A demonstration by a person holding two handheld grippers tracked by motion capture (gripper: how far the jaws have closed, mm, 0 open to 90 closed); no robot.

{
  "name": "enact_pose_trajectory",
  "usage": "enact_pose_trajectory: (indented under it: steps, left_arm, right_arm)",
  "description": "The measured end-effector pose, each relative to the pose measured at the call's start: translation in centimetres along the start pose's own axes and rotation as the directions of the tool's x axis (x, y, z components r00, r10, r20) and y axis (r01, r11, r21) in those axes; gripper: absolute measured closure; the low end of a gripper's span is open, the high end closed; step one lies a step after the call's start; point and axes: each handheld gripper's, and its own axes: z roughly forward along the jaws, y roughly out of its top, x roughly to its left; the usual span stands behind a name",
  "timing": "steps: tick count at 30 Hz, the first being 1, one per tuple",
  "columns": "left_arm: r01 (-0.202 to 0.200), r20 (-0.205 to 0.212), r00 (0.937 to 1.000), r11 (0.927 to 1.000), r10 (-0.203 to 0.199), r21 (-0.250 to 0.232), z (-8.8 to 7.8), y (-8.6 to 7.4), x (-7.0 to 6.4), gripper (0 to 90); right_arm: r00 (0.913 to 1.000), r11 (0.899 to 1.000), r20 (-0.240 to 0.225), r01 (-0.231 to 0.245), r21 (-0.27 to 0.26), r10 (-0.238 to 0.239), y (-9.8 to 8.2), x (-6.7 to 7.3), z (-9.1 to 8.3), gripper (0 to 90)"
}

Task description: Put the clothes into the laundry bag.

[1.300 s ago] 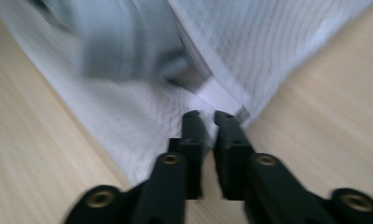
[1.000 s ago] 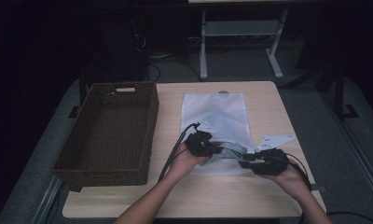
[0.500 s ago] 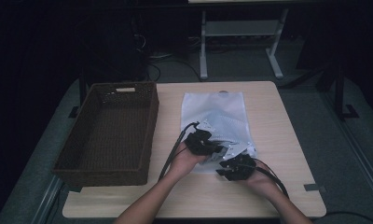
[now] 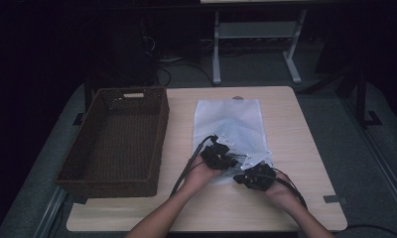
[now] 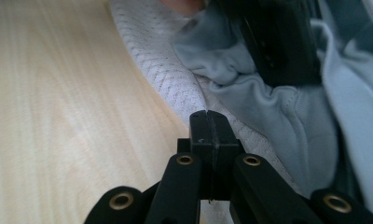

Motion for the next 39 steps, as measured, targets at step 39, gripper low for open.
enact_pose_trajectory:
  steps: [39]
  left_arm:
    - [0.013,-0.187,0.9819,0.9962,-0.029,-0.087,-5.1,1.9,3.4,61.8]
  right_arm:
    - [0.9985,0.999,-0.052,-0.017,-0.028,0.016,-0.7,0.2,-1.6,90.0]
